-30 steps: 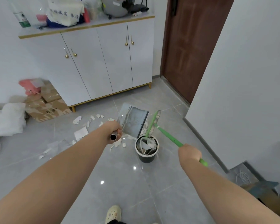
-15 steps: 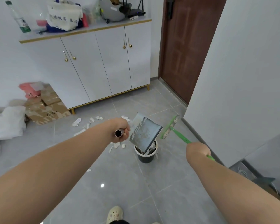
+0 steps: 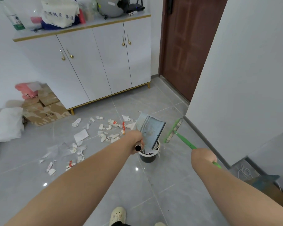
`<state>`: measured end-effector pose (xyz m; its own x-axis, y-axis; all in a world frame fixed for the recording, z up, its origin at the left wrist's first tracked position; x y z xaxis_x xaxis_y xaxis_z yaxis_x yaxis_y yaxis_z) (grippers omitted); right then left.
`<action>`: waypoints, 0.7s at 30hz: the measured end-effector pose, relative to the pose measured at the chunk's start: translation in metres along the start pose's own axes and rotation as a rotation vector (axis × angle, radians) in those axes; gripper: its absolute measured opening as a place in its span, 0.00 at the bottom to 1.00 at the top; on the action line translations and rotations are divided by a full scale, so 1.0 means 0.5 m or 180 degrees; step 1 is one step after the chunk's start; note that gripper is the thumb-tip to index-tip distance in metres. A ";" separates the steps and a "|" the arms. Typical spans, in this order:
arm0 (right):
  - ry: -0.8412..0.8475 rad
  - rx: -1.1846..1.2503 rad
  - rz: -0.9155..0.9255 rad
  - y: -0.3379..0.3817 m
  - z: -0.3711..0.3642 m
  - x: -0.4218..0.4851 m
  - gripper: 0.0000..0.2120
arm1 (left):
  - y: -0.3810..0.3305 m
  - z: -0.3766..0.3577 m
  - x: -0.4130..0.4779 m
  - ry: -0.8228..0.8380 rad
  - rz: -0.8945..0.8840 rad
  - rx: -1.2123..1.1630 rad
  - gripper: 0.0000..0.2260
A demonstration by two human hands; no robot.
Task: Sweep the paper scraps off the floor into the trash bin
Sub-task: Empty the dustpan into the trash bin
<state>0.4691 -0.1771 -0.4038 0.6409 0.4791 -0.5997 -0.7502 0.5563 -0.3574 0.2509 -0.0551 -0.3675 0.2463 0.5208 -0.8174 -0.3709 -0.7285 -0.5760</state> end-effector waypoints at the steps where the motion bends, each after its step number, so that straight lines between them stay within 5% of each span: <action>1: -0.0004 -0.0027 -0.0001 0.000 -0.001 0.001 0.21 | 0.009 -0.004 0.012 -0.0042 -0.0008 -0.0016 0.12; 13: 0.0007 0.0073 0.0016 0.022 -0.009 0.019 0.20 | 0.114 -0.018 0.104 -0.0288 0.0008 0.0241 0.08; 21: -0.0228 -0.0135 0.0097 0.035 0.044 0.010 0.21 | 0.010 0.044 0.068 -0.0275 -0.0041 -0.0075 0.10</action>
<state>0.4624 -0.1501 -0.3973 0.6265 0.5437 -0.5585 -0.7749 0.5120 -0.3707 0.2377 -0.0309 -0.3979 0.1725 0.5659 -0.8062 -0.3469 -0.7312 -0.5874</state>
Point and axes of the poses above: each hand's wrist, its own x-axis towards the middle knuckle, its own z-axis out of the back of the hand, y = z × x, the point moved 6 cm from there along x, towards the middle knuckle, and after that the axes turned 5 degrees about y, right-handed, at the moved point
